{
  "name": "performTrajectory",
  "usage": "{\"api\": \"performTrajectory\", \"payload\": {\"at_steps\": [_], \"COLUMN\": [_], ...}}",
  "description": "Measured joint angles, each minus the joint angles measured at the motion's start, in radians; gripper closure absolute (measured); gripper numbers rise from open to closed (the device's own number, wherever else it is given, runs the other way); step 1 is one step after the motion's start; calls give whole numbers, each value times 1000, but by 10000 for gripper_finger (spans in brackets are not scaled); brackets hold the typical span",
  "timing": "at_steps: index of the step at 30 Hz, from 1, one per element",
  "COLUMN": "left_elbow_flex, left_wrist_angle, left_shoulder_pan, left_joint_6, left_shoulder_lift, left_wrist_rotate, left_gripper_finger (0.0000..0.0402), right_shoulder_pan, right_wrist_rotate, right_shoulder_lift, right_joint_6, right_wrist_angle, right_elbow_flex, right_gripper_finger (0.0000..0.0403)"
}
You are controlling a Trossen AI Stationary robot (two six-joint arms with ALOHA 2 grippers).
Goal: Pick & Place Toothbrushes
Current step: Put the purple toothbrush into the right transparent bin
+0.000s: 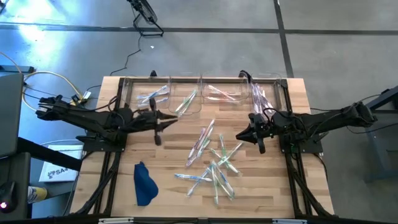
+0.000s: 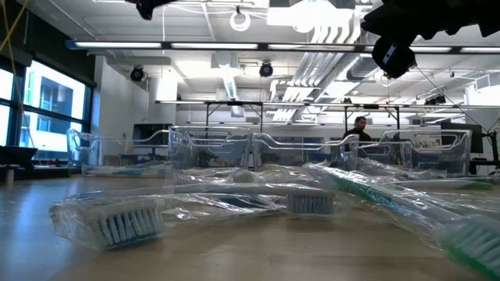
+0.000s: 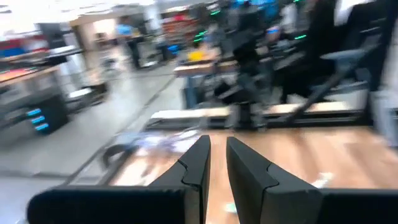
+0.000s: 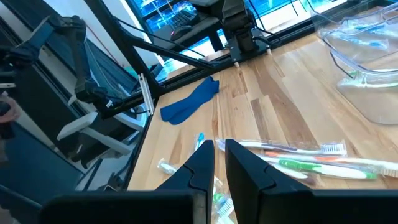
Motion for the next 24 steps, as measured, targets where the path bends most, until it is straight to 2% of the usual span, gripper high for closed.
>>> {"api": "performTrajectory", "payload": {"at_steps": [2, 6, 10, 14, 17, 21, 24], "left_elbow_flex": [0, 0, 7, 52, 103, 180, 223], "left_wrist_angle": [-12, 8, 93, 72, -50, -299, -389], "left_shoulder_pan": [0, 0, 0, -1, 0, -1, -1], "left_joint_6": [0, -57, -104, -94, -131, -283, -387], "left_shoulder_lift": [3, 15, 60, 116, 155, 216, 271], "left_wrist_rotate": [-66, -100, -21, 14, -2, -26, -7], "left_gripper_finger": [352, 352, 352, 352, 352, 352, 352], "right_shoulder_pan": [0, 0, 0, 0, -3, -3, -2], "right_wrist_rotate": [0, -7, -53, -56, -54, -52, -52], "right_shoulder_lift": [0, 0, 10, 23, 42, 59, 58], "right_joint_6": [0, 0, -16, -77, -118, -129, -125], "right_wrist_angle": [0, 1, 3, 4, -3, -2, -5], "right_elbow_flex": [0, 0, 0, 1, 1, 1, 0], "right_gripper_finger": [371, 371, 371, 371, 371, 371, 371]}}
